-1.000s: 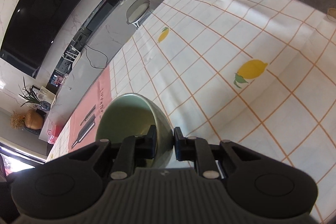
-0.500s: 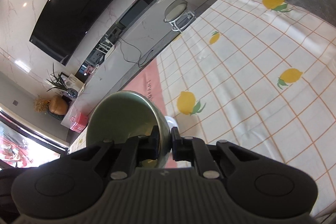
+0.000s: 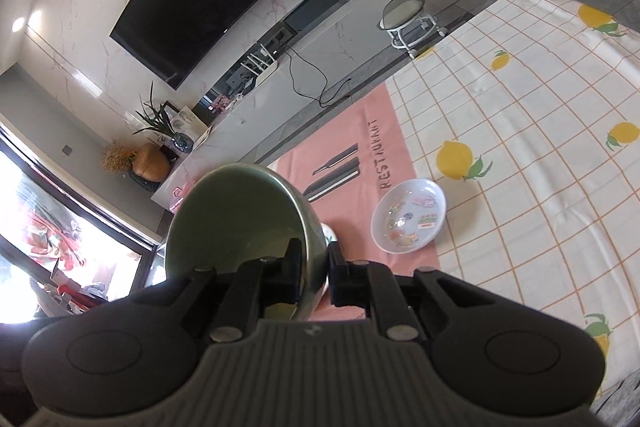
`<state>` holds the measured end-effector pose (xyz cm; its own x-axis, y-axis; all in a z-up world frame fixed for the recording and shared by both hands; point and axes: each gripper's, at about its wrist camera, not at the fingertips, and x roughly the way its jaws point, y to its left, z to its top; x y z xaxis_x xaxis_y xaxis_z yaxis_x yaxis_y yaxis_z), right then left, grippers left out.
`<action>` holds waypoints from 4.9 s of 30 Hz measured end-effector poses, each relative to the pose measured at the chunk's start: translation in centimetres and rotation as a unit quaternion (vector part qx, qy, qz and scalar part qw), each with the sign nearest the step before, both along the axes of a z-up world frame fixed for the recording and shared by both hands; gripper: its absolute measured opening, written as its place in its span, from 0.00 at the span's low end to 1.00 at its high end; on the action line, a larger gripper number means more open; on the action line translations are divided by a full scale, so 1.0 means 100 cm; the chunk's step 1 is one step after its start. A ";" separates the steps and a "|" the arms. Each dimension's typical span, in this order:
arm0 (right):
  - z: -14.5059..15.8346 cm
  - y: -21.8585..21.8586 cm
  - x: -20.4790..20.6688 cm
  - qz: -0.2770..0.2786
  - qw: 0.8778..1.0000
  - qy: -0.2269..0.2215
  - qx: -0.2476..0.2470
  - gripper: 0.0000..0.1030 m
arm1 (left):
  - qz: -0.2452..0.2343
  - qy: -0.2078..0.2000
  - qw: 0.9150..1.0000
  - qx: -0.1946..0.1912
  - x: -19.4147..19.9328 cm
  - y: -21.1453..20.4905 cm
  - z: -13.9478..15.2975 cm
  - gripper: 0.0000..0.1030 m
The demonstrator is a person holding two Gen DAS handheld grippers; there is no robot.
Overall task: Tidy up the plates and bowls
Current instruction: 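Carry the pale green bowl with the right tool toward the stacked steel bowls, then lower the pale green bowl into the stacked steel bowls with the right tool, then open the right tool and withdraw it from the bowl stack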
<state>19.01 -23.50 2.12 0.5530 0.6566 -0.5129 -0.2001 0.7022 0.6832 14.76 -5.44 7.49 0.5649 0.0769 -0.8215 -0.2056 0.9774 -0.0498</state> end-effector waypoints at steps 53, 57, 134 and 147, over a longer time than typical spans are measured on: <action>-0.045 0.176 -0.080 0.176 0.970 -0.031 -0.165 0.11 | 0.042 -0.032 0.992 -0.115 -0.122 0.162 -0.092 0.29; -0.046 0.179 -0.082 0.172 0.968 -0.046 -0.179 0.10 | 0.039 -0.041 0.995 -0.080 -0.121 0.154 -0.089 0.29; -0.062 0.185 -0.077 0.198 0.942 -0.039 -0.269 0.43 | 0.063 -0.020 0.990 -0.120 -0.120 0.183 -0.109 0.80; -0.056 0.184 -0.078 0.201 0.943 -0.042 -0.261 0.55 | 0.060 -0.071 0.991 -0.094 -0.129 0.179 -0.092 0.82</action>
<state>11.25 -5.14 -3.50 0.3660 0.4920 -0.7899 -0.5598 0.7945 0.2354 1.81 12.43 -1.71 0.6719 0.0032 -0.7406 -0.2972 0.9171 -0.2657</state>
